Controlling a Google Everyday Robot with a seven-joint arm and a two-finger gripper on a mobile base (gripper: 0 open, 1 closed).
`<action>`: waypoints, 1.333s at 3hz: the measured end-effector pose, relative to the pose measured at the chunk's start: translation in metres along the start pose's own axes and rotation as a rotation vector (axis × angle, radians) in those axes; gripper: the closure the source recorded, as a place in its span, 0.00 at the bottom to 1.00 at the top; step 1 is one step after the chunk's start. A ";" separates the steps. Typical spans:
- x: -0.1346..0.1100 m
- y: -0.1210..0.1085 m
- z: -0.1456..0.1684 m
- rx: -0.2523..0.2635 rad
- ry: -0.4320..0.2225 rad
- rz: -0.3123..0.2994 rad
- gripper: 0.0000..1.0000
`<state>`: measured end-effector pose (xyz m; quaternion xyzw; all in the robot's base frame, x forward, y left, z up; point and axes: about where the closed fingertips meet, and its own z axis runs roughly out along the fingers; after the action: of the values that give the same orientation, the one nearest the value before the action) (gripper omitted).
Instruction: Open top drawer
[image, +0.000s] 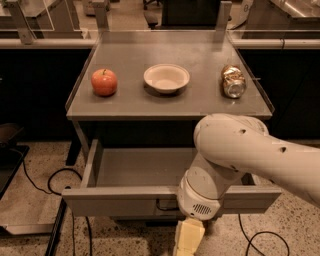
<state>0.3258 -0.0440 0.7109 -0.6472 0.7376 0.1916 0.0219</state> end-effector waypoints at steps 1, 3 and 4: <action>-0.002 0.002 0.017 -0.052 -0.008 0.001 0.00; -0.005 0.000 0.054 -0.150 -0.013 0.013 0.00; 0.001 0.005 0.058 -0.169 -0.007 0.029 0.00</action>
Offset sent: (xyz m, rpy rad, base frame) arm -0.0102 0.0287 -0.0535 0.0587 0.1636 0.0310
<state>0.3088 -0.0262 0.6581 -0.6351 0.7281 0.2557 -0.0328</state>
